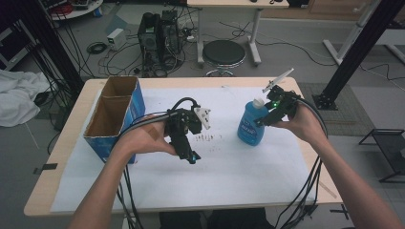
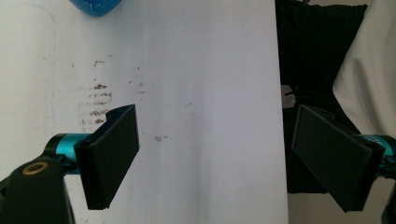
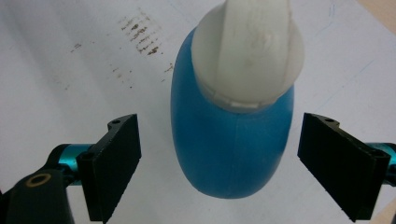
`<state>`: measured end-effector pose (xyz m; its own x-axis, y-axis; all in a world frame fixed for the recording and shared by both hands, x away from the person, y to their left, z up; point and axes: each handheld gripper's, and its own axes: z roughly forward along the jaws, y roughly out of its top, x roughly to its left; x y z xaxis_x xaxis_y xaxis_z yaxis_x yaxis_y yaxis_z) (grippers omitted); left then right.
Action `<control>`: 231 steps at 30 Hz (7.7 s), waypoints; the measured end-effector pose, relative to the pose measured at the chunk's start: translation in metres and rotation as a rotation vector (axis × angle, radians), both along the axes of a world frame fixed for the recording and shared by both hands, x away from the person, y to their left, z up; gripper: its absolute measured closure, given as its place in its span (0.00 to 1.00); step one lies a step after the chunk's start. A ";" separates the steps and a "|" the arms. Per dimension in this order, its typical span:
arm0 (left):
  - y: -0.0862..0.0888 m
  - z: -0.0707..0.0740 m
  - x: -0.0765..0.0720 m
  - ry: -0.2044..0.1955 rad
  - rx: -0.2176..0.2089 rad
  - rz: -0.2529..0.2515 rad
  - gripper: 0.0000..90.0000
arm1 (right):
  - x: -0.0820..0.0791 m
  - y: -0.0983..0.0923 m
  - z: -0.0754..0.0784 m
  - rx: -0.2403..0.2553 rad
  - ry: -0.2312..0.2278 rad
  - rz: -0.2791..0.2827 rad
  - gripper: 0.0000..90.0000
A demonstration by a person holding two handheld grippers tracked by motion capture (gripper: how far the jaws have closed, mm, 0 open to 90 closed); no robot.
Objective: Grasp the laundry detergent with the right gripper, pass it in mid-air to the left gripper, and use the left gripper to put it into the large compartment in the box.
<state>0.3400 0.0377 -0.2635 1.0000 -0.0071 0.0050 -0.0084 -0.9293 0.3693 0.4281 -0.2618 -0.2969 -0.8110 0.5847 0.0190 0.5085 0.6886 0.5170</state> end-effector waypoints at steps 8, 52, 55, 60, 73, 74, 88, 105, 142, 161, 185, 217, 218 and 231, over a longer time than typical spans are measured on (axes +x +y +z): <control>0.001 -0.002 0.001 0.006 -0.003 0.006 0.17 | -0.003 0.003 -0.013 0.001 -0.016 -0.026 0.14; -0.002 -0.010 0.000 0.007 -0.004 0.002 0.17 | -0.004 -0.001 -0.049 0.032 -0.054 -0.107 0.14; -0.002 -0.009 0.001 0.003 0.003 -0.008 0.17 | -0.004 -0.001 -0.049 0.036 -0.055 -0.121 0.14; -0.002 -0.009 0.001 0.003 0.003 -0.008 0.17 | -0.005 -0.002 -0.047 0.049 -0.060 -0.109 0.21; -0.002 -0.010 0.001 0.002 -0.005 0.000 0.17 | -0.004 0.000 -0.052 0.060 -0.042 -0.108 0.26; -0.002 -0.010 0.001 0.001 -0.008 0.003 0.17 | -0.004 -0.001 -0.052 0.063 -0.035 -0.108 0.26; 0.001 -0.012 0.001 0.005 -0.012 0.004 0.17 | -0.007 0.001 -0.056 0.085 -0.039 -0.116 0.31; 0.001 -0.012 0.000 0.002 -0.022 0.007 0.17 | -0.009 0.001 -0.058 0.112 -0.054 -0.131 0.37; 0.002 0.006 0.013 -0.010 -0.027 0.017 0.17 | -0.006 0.007 -0.052 0.139 -0.063 -0.013 0.50; -0.007 0.040 0.045 0.028 -0.049 0.071 0.17 | -0.043 0.068 -0.020 0.124 -0.016 0.404 0.50; -0.054 0.008 0.047 0.069 -0.026 0.035 0.17 | -0.048 0.088 -0.026 0.153 -0.017 0.497 0.50; -0.056 0.000 0.047 0.054 -0.035 0.037 0.27 | -0.054 0.095 -0.026 0.170 0.047 0.475 0.50; -0.056 0.000 0.047 0.052 -0.033 0.038 0.27 | -0.054 0.095 -0.026 0.170 0.049 0.477 0.50; -0.057 0.000 0.045 0.038 -0.030 0.040 0.31 | -0.054 0.095 -0.026 0.176 0.052 0.467 0.50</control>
<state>0.3854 -0.0193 -0.2631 0.9989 0.0325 -0.0333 0.0431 -0.9173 0.3960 0.3744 -0.1664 -0.3230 -0.9808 0.1438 0.1319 0.1949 0.7537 0.6277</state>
